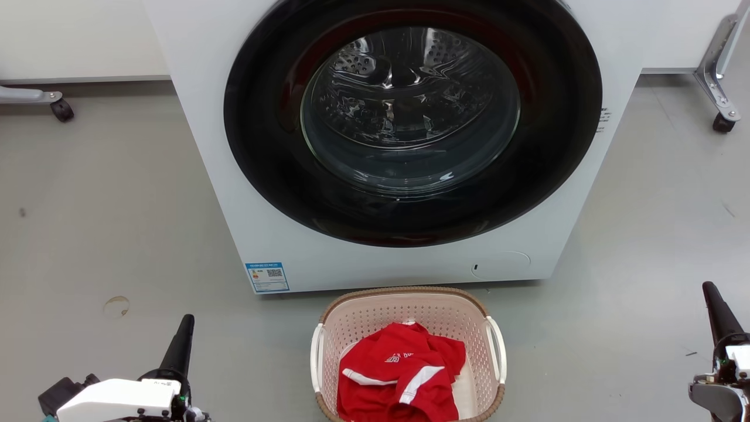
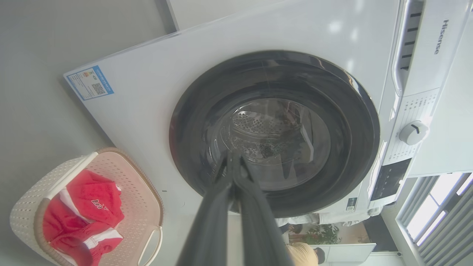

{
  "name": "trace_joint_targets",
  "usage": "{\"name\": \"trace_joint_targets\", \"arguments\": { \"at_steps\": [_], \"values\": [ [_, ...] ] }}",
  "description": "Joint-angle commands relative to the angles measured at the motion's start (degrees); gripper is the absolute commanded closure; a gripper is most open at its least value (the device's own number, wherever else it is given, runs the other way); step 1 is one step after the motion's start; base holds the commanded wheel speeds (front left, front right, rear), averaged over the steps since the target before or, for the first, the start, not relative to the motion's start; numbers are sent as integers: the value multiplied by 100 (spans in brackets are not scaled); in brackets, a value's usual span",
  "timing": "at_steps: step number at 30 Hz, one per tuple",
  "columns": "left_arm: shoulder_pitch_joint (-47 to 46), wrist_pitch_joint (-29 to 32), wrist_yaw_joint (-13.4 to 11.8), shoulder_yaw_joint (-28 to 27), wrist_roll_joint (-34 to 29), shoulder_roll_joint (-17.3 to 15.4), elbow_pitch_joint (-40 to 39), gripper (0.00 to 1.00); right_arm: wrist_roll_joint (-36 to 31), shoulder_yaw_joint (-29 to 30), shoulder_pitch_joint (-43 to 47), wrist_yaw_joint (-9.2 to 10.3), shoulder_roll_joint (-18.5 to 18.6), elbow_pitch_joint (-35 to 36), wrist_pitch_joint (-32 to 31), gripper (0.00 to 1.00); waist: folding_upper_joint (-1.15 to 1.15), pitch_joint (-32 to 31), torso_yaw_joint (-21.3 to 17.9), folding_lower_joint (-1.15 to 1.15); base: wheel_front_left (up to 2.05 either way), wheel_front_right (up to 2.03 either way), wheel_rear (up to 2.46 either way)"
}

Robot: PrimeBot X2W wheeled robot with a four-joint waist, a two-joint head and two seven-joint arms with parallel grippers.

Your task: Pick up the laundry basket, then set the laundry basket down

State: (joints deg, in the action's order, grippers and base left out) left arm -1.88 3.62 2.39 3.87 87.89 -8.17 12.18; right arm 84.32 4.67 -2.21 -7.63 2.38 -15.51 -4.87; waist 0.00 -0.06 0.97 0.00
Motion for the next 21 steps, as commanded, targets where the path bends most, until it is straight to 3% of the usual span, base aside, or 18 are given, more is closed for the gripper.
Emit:
{"name": "trace_joint_targets", "arguments": {
  "at_steps": [1, 15, 21],
  "values": [
    [-366, 51, 123, -287, 111, -10, -86, 100, 137, -26, -333, 12, 114, 150, -52, 100, 0, 3, -9, 0, 0, 0, 0],
    [-413, 125, 502, -829, 584, 377, 173, 100, 767, 186, -396, 14, 52, 149, -164, 100, 0, 24, -95, 0, 0, 0, 0],
    [-415, 138, 510, -853, 583, 395, 179, 100, 780, 191, -398, 14, 50, 149, -166, 100, 0, 24, -97, 0, 0, 0, 0]
  ]
}}
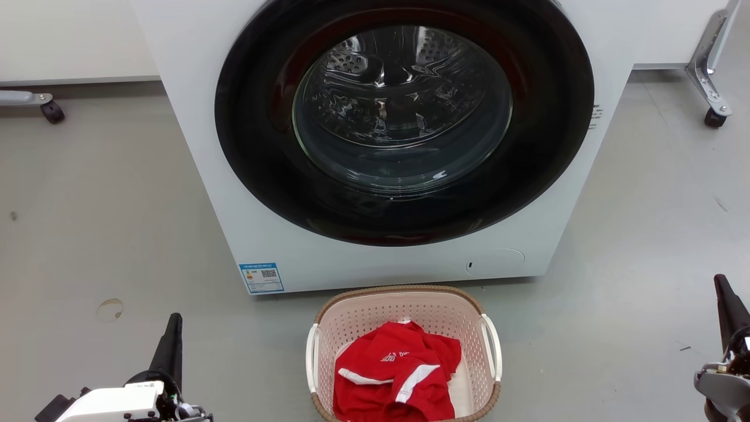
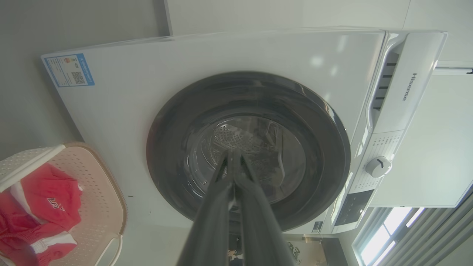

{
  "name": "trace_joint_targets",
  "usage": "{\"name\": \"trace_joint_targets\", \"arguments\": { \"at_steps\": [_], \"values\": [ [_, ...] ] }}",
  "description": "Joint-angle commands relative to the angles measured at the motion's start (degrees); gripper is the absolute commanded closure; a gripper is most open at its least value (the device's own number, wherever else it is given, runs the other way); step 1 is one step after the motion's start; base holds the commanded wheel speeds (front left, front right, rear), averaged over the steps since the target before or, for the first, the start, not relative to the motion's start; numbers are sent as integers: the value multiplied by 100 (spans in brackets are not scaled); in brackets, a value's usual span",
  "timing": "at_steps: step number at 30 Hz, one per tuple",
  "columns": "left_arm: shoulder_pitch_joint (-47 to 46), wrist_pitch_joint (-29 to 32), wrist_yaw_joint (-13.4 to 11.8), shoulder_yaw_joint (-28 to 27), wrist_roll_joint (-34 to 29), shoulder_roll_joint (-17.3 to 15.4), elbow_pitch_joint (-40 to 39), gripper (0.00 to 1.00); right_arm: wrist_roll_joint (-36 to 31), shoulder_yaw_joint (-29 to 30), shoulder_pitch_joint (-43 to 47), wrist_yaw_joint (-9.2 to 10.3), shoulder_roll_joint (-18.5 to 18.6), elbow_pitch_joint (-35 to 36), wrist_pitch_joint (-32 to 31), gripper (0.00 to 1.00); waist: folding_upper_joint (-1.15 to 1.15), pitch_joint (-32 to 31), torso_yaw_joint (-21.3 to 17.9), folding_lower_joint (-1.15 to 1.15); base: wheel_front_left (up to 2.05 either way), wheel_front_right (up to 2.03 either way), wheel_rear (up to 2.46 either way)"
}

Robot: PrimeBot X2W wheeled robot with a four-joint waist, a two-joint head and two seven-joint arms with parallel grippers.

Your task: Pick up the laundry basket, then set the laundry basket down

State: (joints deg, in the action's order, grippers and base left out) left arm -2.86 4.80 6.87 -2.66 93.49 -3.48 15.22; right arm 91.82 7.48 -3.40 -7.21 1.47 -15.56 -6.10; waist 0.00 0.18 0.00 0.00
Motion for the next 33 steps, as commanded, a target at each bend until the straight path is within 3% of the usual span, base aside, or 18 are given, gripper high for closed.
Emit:
{"name": "trace_joint_targets", "arguments": {
  "at_steps": [1, 33],
  "values": [
    [-317, 22, 61, -202, 20, -73, -125, 100, 29, -89, -279, -28, 141, 154, -43, 100, 0, 0, 0, 0, 0, 0, 0],
    [-322, 70, 62, -262, -30, -30, -122, 100, 29, -89, -279, -28, 141, 154, -43, 100, 0, 0, 0, 0, 0, 0, 0]
  ]
}}
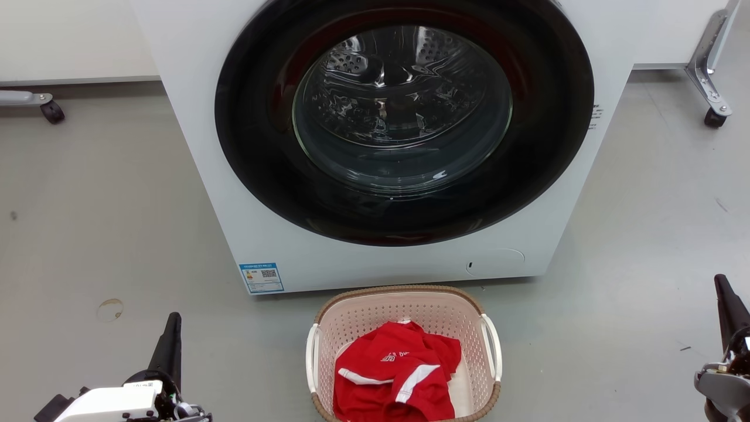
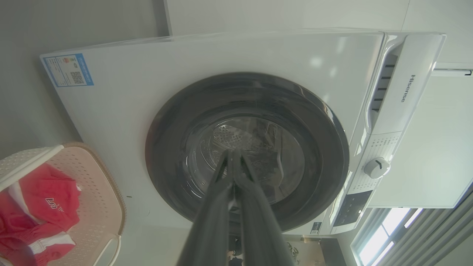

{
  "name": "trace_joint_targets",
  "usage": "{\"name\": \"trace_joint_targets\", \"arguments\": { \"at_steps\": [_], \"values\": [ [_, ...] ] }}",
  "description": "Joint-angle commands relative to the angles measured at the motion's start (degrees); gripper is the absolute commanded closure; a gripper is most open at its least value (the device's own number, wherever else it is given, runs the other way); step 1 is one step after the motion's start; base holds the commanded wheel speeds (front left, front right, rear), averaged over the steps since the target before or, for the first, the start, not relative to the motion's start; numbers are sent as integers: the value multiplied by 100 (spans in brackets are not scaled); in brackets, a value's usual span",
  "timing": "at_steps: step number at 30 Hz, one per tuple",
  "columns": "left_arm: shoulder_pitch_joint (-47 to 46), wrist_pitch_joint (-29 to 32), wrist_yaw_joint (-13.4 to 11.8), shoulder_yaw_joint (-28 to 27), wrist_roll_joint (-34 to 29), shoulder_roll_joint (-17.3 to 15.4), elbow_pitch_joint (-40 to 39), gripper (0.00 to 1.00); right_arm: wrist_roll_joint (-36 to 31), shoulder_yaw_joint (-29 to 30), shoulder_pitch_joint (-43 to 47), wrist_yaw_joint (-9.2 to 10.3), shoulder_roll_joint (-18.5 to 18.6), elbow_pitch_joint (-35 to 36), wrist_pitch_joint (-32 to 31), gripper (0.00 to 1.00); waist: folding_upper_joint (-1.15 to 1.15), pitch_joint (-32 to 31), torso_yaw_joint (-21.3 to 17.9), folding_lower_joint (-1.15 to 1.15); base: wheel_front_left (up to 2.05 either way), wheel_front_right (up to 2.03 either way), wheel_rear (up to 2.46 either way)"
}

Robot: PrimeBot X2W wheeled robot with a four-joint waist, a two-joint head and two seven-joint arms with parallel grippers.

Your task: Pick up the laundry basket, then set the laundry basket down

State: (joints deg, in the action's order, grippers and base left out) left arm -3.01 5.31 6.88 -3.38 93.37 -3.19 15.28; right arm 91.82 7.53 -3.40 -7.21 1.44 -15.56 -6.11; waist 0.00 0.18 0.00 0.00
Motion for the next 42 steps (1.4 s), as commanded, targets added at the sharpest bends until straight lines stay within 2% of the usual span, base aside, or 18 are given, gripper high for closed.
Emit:
{"name": "trace_joint_targets", "arguments": {
  "at_steps": [1, 42],
  "values": [
    [-307, 20, 60, -193, -19, -58, -128, 100, 29, -95, -279, -28, 143, 154, -42, 100, 0, 0, 0, 0, 0, 0, 0],
    [-312, 63, 60, -246, -64, -20, -126, 100, 32, -98, -279, -28, 143, 154, -40, 100, 0, 0, 0, 0, 0, 0, 0]
  ]
}}
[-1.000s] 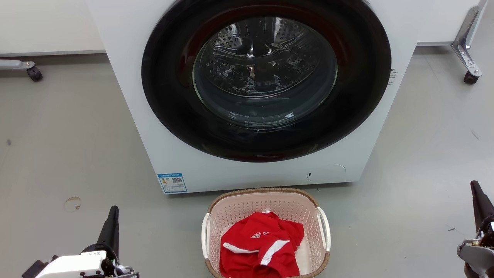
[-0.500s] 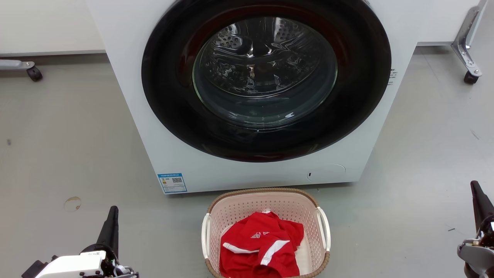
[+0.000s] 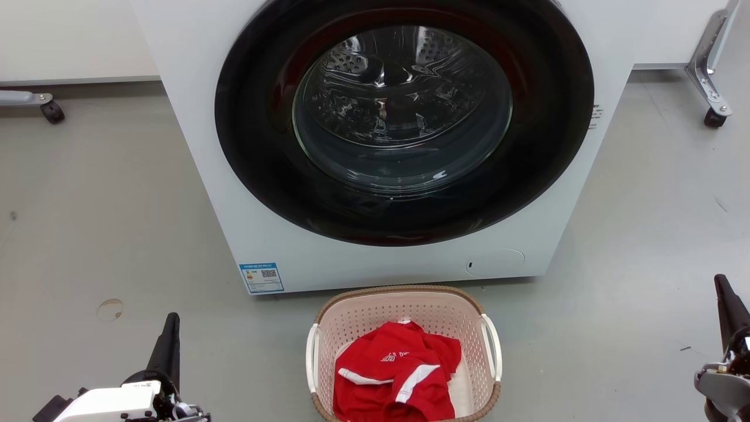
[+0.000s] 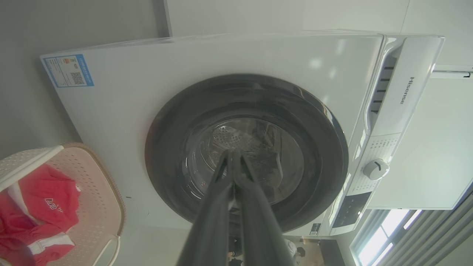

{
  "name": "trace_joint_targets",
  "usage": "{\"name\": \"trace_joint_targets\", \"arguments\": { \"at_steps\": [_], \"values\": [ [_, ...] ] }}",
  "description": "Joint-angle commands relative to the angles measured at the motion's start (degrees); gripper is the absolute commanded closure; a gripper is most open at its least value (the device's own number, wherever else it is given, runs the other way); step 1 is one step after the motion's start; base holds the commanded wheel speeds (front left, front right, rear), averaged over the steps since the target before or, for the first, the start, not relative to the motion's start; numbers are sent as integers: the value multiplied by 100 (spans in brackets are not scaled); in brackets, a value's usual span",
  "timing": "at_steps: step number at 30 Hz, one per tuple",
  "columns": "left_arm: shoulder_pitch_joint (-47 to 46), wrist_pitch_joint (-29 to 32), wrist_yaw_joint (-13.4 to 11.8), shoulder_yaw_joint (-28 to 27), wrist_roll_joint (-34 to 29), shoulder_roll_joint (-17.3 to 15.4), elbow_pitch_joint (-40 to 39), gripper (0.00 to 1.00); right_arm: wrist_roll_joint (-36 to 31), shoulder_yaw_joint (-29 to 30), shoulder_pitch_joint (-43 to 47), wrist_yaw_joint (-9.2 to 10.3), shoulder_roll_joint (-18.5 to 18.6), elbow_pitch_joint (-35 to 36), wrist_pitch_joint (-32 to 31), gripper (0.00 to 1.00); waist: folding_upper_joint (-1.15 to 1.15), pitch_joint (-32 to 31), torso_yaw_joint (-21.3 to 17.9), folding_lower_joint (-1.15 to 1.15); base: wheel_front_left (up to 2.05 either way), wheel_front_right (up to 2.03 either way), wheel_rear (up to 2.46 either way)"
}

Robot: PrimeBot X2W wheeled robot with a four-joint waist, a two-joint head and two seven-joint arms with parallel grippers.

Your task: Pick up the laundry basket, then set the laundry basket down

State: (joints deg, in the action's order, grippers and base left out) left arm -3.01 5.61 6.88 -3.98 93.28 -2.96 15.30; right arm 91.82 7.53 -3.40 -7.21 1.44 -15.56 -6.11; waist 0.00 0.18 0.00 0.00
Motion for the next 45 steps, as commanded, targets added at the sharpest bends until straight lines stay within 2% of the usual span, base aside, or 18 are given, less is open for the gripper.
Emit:
{"name": "trace_joint_targets", "arguments": {
  "at_steps": [1, 45],
  "values": [
    [-312, 34, 60, -187, -56, -42, -128, 100, 32, -98, -279, -28, 143, 154, -40, 100, 0, 0, 0, 0, 0, 0, 0],
    [-315, 61, 60, -221, -85, -19, -127, 100, 34, -100, -279, -28, 143, 154, -38, 100, 0, 0, 0, 0, 0, 0, 0]
  ]
}}
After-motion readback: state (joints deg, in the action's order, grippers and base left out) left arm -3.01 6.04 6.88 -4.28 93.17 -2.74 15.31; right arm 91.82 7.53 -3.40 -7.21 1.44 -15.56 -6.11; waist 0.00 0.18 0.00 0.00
